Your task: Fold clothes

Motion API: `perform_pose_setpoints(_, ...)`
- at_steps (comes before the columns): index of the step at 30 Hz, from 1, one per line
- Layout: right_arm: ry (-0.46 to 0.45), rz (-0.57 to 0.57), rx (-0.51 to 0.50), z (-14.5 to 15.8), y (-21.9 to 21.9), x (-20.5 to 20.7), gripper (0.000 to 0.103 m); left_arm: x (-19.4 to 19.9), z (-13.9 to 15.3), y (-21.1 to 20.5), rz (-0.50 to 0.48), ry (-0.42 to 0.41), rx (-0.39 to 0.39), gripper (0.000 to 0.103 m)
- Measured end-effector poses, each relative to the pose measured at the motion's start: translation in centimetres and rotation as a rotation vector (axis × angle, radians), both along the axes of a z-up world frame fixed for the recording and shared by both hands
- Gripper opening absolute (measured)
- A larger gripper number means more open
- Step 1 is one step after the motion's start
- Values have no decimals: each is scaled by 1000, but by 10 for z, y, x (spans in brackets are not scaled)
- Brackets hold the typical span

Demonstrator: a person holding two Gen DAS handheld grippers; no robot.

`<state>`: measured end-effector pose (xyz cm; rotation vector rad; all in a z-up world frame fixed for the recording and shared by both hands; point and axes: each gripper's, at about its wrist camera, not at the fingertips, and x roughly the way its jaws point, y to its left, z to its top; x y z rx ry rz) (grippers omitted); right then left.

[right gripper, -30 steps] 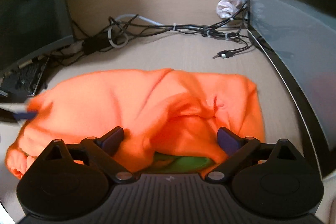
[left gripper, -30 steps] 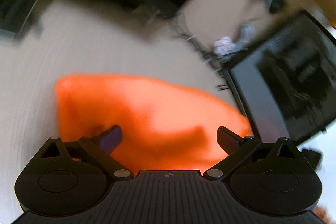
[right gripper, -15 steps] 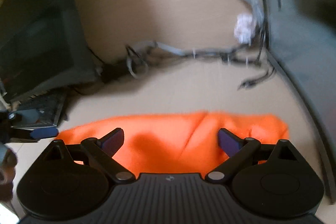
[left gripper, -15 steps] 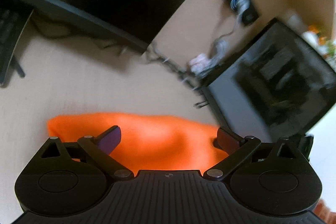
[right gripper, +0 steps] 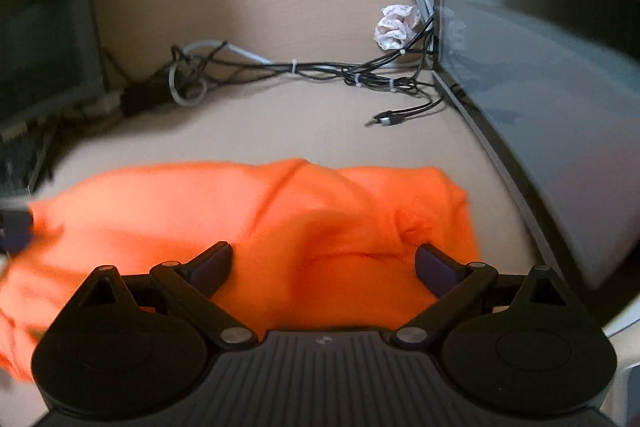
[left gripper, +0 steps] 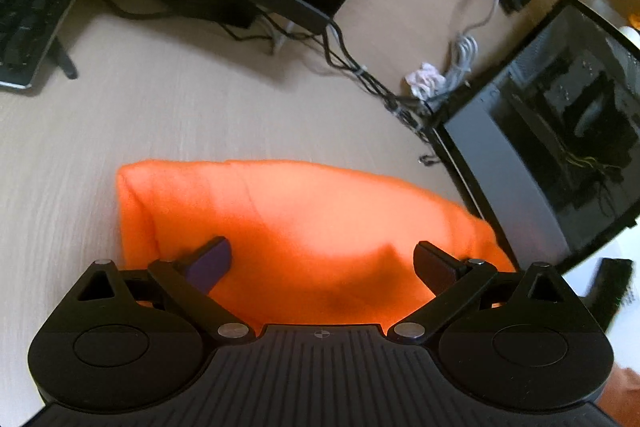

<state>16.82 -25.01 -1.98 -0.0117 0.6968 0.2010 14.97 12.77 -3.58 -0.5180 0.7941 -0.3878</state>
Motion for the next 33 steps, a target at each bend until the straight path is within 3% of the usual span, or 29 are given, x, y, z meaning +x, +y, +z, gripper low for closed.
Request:
perform_pose_setpoints(3, -74, 26, -89, 27, 5, -18, 97, -4, 3, -3, -20, -11, -3, 100)
perform_pose_setpoints(6, -137, 70, -53, 44, 15, -34, 97, -9, 7, -5, -40, -21, -6, 101)
perform_pose_setpoints(8, -108, 123, -20, 35, 27, -35, 97, -12, 9, -7, -53, -29, -8, 101)
perform_pose_setpoints(11, -12, 155, -46, -7, 47, -24, 97, -16, 12, -10, -72, -38, -11, 101)
perform_pose_setpoints(13, -42, 151, -47, -19, 49, -26, 100, -13, -3, -9, -21, 13, 24, 101)
perform_pose_setpoints(19, -54, 189, -85, -17, 44, -31, 100, -24, -2, 4, 25, -5, 24, 101)
perform_pose_setpoints(21, -54, 179, -79, -7, 42, -33, 100, -30, 7, 13, 78, -22, 37, 101)
perform_pose_setpoints(25, -109, 138, 49, 30, 27, -25, 99, -29, 31, 27, 82, -127, -22, 101)
perform_pose_setpoints(28, -65, 55, 140, 30, 27, 15, 99, 4, 20, 30, 114, -72, -100, 101)
perform_pose_setpoints(30, 14, 1, 132, 11, 29, 40, 98, 23, -1, 36, 192, 41, -81, 101)
perform_pose_setpoints(33, 70, -27, 121, -13, 24, 53, 97, 17, -3, 39, 196, 22, -66, 101)
